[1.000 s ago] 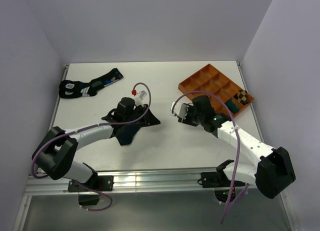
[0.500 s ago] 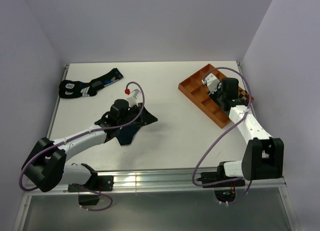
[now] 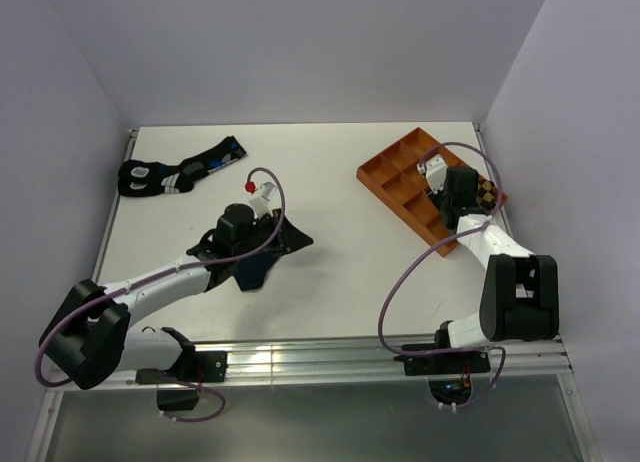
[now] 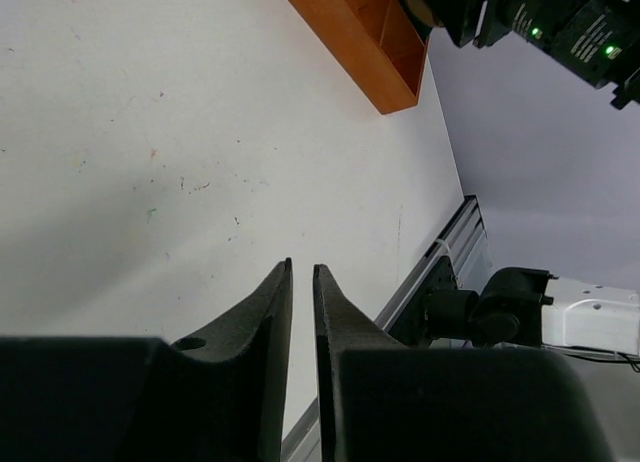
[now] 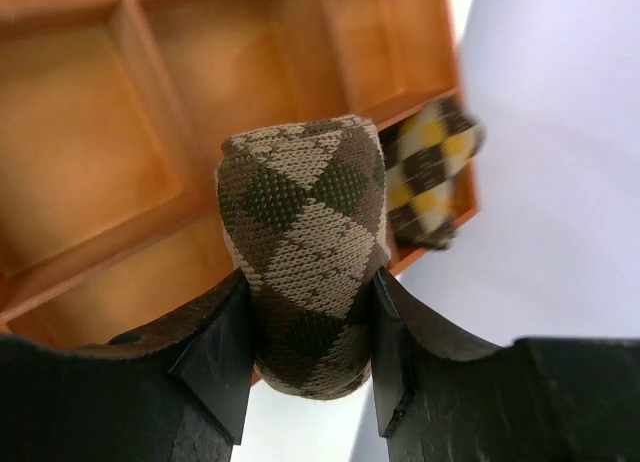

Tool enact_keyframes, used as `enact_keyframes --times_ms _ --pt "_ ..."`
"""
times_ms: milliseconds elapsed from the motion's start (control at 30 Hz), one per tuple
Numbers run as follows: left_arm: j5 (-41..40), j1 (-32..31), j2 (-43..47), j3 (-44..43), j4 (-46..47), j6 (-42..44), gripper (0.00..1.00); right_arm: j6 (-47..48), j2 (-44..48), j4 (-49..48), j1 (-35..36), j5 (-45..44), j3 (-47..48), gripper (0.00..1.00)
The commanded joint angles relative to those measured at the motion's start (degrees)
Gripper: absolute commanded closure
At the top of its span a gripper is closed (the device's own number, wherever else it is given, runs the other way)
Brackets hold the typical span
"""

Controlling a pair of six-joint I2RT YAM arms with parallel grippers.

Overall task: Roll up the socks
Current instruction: Place the sock in the storage box.

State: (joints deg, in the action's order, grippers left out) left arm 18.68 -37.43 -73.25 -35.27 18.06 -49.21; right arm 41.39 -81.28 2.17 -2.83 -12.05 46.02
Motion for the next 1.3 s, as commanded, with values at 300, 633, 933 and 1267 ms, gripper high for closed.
enact_keyframes --times_ms 300,633,933,1267 --pt "-1.8 0.1 3.5 1.3 2.0 1.3 0.81 0.0 2.3 -7.1 -0.2 1.1 -8.5 1.0" --pt "-0.9 0.0 1.3 1.8 3.3 1.0 0.82 1.9 5.5 -4.9 -0.2 3.7 -13.9 1.0" --pt "0.0 0.0 -2.2 1.2 5.0 0.5 0.82 1.7 4.5 1.9 -0.2 6.0 -13.2 1.0" --pt "0.0 0.1 -2.9 0.2 3.6 1.4 0.82 0.5 2.2 12.6 -0.4 11.4 -9.3 1.0"
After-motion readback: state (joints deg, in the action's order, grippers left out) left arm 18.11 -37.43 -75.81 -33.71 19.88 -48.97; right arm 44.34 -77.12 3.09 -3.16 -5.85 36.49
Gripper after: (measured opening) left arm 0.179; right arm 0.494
